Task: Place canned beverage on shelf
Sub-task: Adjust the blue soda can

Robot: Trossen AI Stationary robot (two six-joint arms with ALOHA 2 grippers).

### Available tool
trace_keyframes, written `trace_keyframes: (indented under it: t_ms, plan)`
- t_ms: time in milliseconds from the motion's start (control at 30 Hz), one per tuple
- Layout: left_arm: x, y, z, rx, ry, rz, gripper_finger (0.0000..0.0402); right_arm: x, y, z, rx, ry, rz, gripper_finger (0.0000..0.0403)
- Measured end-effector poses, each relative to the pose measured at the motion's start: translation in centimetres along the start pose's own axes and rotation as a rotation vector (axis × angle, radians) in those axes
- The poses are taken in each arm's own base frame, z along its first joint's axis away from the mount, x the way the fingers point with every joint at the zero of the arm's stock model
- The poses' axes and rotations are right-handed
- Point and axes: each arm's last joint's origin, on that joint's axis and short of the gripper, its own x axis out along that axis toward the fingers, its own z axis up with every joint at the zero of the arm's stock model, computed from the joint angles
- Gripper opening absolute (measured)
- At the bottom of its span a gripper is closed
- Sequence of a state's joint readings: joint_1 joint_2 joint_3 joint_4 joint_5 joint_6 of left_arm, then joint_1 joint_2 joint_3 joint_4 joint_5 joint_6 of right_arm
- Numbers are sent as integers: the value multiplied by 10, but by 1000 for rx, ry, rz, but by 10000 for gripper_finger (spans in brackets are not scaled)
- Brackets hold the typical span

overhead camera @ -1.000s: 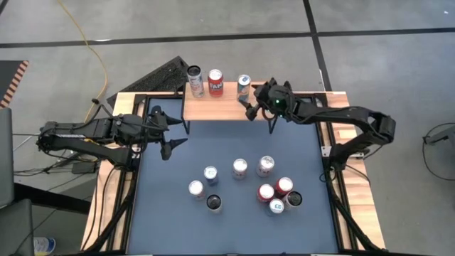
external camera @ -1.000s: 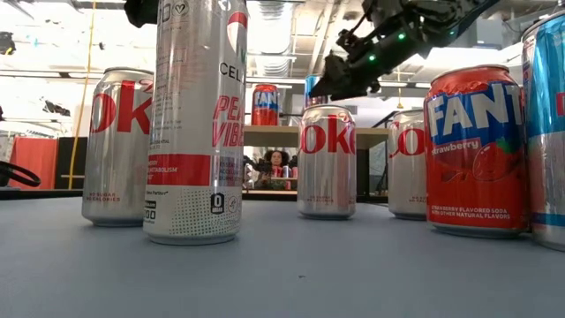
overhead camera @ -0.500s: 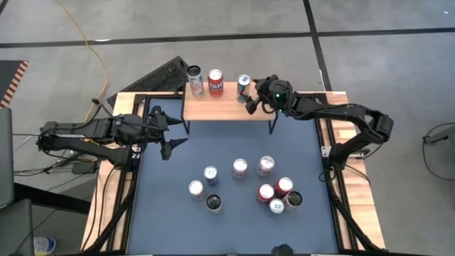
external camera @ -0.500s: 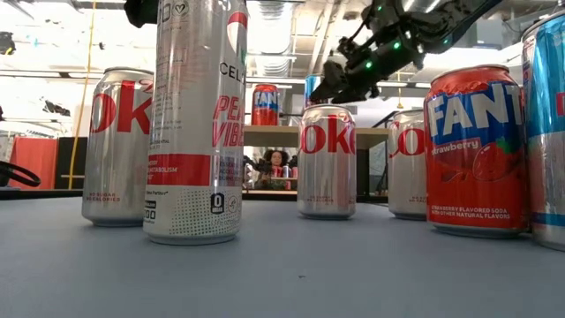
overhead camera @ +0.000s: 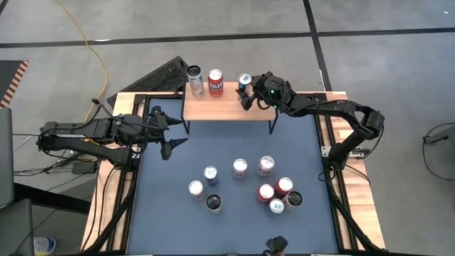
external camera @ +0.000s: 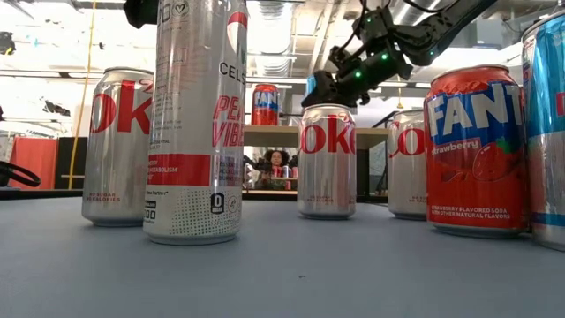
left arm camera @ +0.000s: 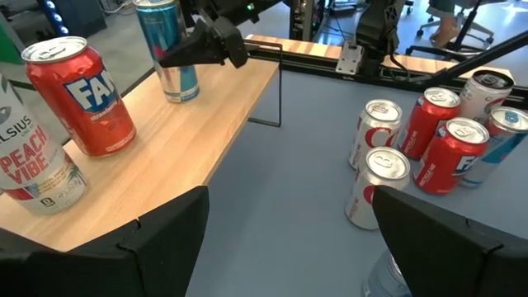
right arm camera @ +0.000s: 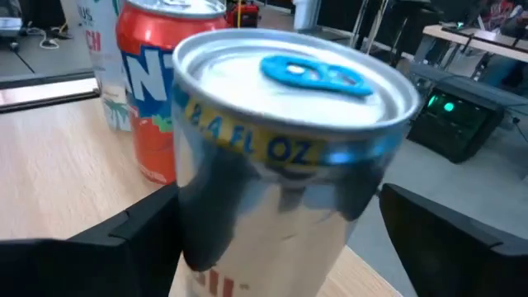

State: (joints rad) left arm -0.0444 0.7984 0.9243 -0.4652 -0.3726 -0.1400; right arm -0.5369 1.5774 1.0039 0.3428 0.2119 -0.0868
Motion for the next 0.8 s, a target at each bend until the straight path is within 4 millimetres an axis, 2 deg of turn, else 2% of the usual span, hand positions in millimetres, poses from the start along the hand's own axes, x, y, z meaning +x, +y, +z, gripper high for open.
trace_keyframes:
  t_ms: [267,433,567,800]
  plan:
    - [0,0,0,4,-1,5,332,0,-1,-4,-13,44,3,257]
    - [0,0,0,4,0,6,332,-1,0,-3,-86,41,28,201]
    - [0,0,0,3,-1,6,332,0,-2,-3,-101,33,95,190]
    - [0,0,0,3,-1,6,332,2,-15,-5,-75,15,246,207]
